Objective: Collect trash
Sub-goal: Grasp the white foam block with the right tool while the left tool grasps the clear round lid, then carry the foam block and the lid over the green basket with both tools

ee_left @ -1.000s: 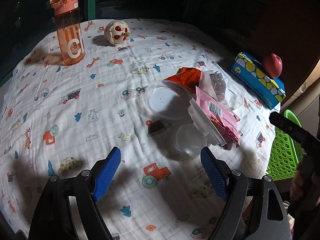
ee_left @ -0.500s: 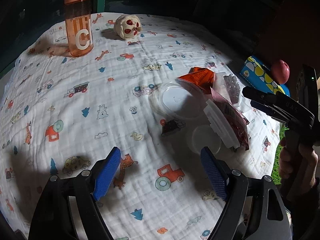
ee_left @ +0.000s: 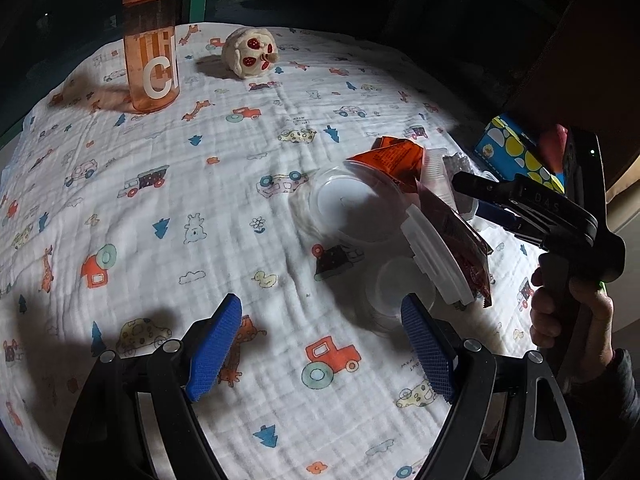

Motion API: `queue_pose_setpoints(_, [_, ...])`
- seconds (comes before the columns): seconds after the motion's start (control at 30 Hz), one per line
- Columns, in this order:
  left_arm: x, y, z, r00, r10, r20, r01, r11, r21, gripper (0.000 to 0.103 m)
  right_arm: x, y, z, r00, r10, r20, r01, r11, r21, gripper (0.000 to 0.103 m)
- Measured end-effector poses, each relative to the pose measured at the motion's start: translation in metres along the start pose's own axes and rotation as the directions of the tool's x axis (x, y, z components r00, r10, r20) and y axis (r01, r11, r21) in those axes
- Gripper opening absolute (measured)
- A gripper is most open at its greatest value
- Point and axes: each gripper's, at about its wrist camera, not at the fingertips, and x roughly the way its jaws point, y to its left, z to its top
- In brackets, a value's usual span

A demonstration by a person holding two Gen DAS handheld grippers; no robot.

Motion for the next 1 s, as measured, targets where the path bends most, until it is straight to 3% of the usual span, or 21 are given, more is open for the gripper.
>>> queue_pose_setpoints(0.13, [0.000,-0.005,0.003,1.000,-0.017,0.001,0.017,1.000,0.005,0.079,0.005,0.001,-0.002,1.000,-0.009,-0.018,0.009,1.000,-0.009,0.065])
queue_pose_setpoints(0.63, [0.015,-0.049,0.023,0.993,-0.117,-0.013,0.118,0.991,0.070,0.073,-0.063,-0.002,-0.015,0.996,-0.002,0.087,0.003,1.000,-0.019,0.065])
queue_pose_setpoints(0.93, [0.048,-0.067,0.031,0.988,-0.135,-0.071,0.141,0.986,0.090,0.053,-0.112,-0.019,-0.037,0.990,-0.023,0.142,0.021,1.000,0.014,0.065])
queue_pose_setpoints(1.0, [0.052,-0.069,0.031,0.987,-0.141,-0.082,0.148,0.985,0.087,0.042,-0.119,-0.021,-0.042,0.988,-0.030,0.150,0.027,0.999,0.017,0.065])
